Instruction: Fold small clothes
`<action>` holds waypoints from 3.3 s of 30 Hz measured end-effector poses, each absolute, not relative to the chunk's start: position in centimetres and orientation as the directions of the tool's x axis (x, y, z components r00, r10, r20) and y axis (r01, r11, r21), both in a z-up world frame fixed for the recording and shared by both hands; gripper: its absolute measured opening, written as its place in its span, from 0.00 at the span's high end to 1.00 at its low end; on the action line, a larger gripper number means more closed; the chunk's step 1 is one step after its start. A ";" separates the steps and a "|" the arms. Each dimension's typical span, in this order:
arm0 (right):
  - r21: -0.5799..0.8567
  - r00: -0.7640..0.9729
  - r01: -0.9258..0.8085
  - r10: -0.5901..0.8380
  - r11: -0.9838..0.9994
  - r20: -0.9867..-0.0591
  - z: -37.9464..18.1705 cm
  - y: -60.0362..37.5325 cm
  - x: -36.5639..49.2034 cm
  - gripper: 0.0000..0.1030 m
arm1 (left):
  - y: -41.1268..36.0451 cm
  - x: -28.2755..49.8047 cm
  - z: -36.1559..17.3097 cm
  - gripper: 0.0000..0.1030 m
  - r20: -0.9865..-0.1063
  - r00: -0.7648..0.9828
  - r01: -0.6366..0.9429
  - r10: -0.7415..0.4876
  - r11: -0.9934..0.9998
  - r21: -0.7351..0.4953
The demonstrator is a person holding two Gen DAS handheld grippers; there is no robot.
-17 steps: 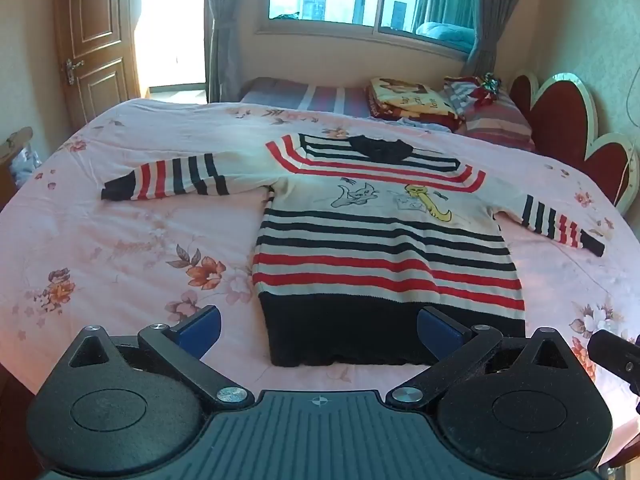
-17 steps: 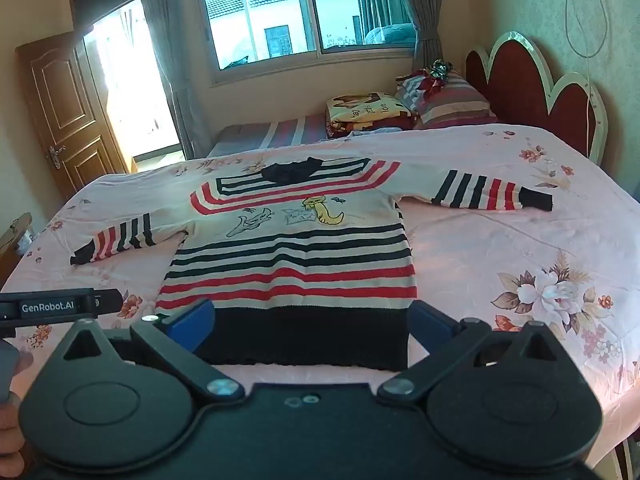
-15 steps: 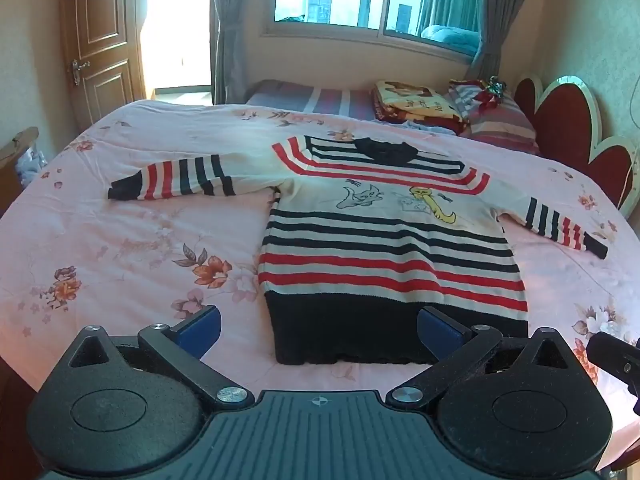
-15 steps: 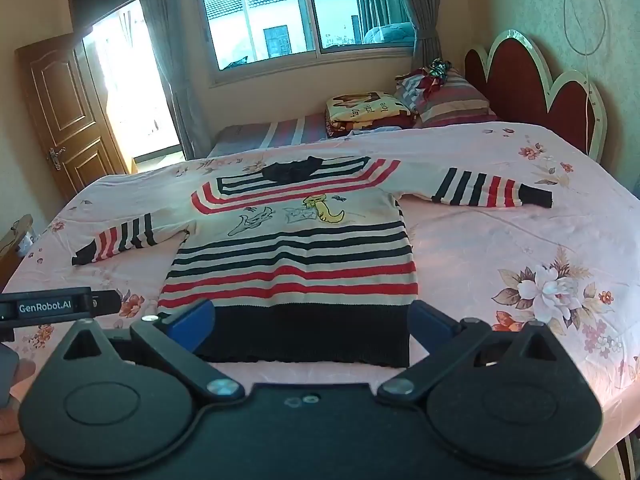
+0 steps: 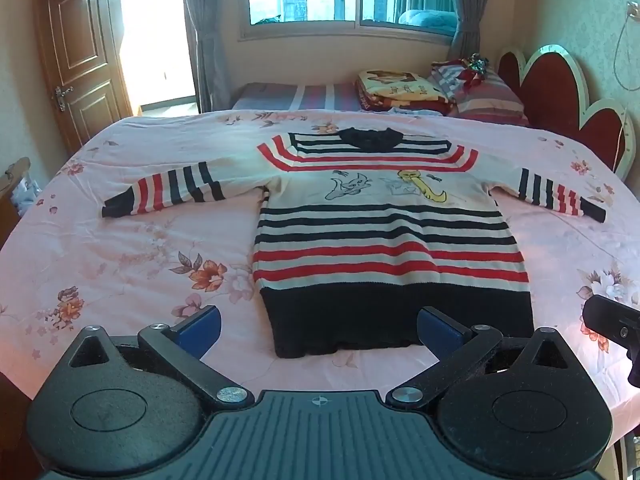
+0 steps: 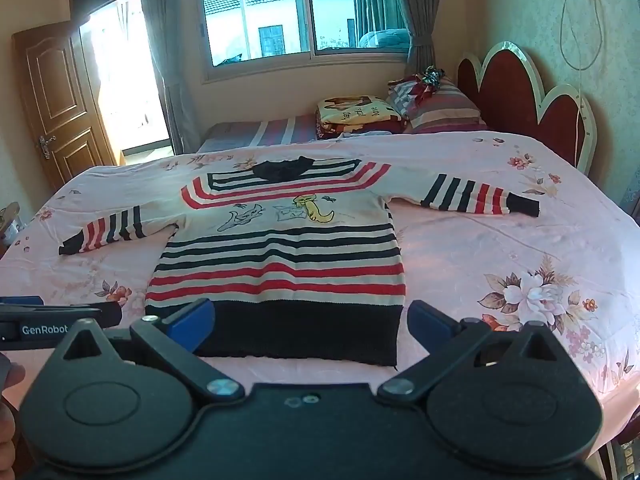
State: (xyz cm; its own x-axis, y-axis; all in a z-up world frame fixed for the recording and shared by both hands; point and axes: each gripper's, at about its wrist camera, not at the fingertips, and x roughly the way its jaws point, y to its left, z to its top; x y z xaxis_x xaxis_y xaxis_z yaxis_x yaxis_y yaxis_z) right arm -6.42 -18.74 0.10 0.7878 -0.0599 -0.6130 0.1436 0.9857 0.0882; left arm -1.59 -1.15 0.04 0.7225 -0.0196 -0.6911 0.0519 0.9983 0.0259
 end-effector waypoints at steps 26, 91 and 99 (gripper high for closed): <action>0.088 0.786 0.171 -0.082 0.981 -0.612 0.1 -19.7 -5.7 0.01 | -2.0 -0.5 0.1 0.00 -0.694 0.719 0.049 -0.012 0.998 0.033; 0.074 0.770 0.201 -0.110 0.977 -0.629 -0.8 -20.7 -2.5 0.01 | -2.4 3.1 -1.0 0.00 -0.716 0.698 0.044 0.008 0.998 0.055; 0.048 0.755 0.220 -0.139 0.974 -0.641 -2.0 -21.8 0.2 0.01 | -2.8 6.3 -2.3 0.00 -0.732 0.680 0.028 0.037 0.997 0.076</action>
